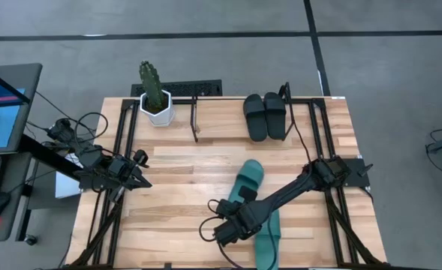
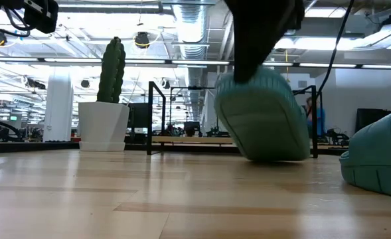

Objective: Pick and place slides into the shelf
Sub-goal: Put the top green slide on the shelf

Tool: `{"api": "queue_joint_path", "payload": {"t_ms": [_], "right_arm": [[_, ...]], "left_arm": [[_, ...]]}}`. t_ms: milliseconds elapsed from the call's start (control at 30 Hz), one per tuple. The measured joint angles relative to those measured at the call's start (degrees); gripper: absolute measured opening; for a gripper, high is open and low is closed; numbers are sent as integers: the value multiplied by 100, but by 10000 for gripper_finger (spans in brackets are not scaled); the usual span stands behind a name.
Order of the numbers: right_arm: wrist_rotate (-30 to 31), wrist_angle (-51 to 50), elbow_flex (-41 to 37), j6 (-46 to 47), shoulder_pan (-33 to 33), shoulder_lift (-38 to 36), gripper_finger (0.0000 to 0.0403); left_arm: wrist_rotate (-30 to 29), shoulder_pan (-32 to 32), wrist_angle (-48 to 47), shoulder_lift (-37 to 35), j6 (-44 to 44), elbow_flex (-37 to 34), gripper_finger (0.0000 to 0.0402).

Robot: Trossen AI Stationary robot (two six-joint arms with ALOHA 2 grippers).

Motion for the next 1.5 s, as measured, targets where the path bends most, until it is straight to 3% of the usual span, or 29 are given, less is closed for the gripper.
{"api": "queue_joint_path", "payload": {"t_ms": [467, 767, 1233, 1500], "right_arm": [[713, -723, 1700, -1212, -50, -15, 0], [1113, -1346, 1723, -1884, -224, -216, 0], [1665, -1170, 1726, -3880, -936, -626, 0], [1623, -677, 1737, -5331, -1653, -872, 0]], "left_arm": [[0, -1, 9, 0, -4, 0, 0], [0, 0, 30, 2, -4, 0, 0], [-113, 2, 46, 2, -61, 0, 0], [-238, 2, 40, 2, -323, 0, 0]]}}
